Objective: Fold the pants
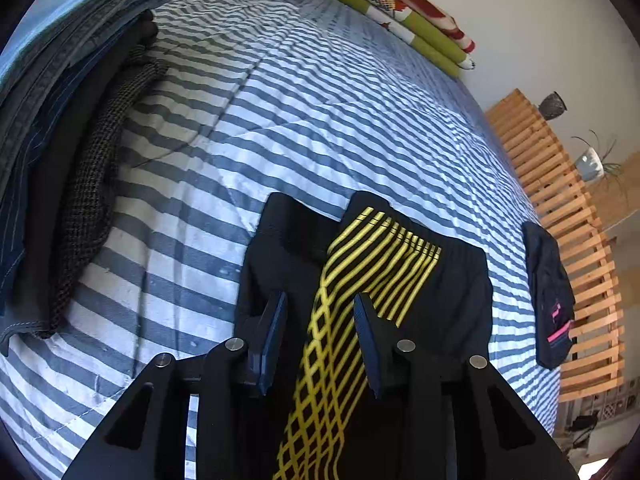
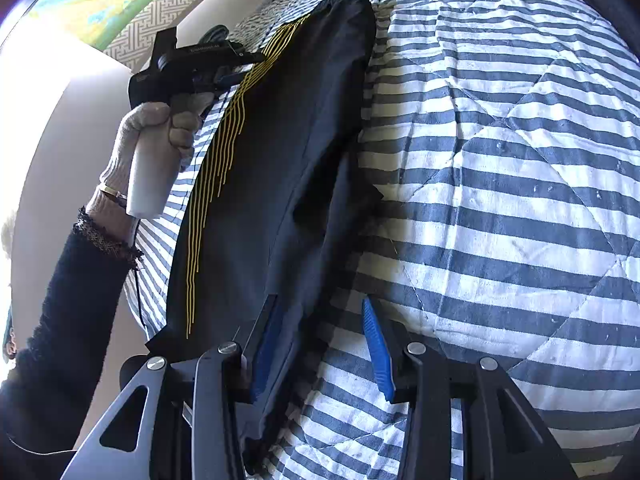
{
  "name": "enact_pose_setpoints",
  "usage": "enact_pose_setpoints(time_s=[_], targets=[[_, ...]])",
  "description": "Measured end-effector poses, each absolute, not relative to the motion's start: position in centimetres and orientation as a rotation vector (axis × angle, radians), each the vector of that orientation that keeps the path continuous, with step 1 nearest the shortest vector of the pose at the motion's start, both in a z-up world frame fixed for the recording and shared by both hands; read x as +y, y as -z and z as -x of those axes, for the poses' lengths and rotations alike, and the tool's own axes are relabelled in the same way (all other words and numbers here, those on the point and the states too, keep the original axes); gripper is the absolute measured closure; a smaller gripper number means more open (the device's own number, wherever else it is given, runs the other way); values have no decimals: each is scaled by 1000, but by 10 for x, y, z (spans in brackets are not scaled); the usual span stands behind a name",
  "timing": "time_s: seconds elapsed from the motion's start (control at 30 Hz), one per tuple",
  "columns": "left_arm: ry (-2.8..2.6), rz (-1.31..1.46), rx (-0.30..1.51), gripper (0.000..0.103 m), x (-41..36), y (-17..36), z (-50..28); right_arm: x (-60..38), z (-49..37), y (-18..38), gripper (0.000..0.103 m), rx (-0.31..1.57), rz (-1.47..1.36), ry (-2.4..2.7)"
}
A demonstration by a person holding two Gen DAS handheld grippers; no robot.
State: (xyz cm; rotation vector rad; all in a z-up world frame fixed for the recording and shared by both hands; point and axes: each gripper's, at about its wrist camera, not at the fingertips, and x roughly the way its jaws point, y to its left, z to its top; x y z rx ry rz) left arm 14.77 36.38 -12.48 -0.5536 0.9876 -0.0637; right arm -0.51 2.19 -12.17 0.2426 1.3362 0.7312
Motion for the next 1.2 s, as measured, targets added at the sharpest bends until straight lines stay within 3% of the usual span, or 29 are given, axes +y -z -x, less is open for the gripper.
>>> enact_pose_setpoints(time_s=[0.03,0.1,0.4,0.5,0.57,0.63,0.8,1.07,1.13,1.2], targets=[[53,528,984,89,361,124,-147,22,4,123,65,1342,-249,-728],[43,499,973,99,358,121,-144,22,3,123,65,1344,-258,-727],[-78,408,870,101,368,95,-119,26,5,124,65,1338,-243,-720],[-154,422,934,96,378,110,-130,27,5,126,65,1340,-241,-716],[-199,394,934,86,380,110,-128,28,5,125,65,1338,-237,-712],[-228,402,917,50,383,104,-120,29,6,124,65,1326,-231,-717],[-162,432,837,50,390,85,-84,32,8,122,65,1310,-225,-716],[55,453,982,56,362,125,-47,54,22,104,65,1212,-191,-783],[14,474,976,66,373,130,-41,66,25,106,65,1211,-173,-802],[-35,503,958,65,385,122,-30,79,28,117,65,1258,-97,-775]])
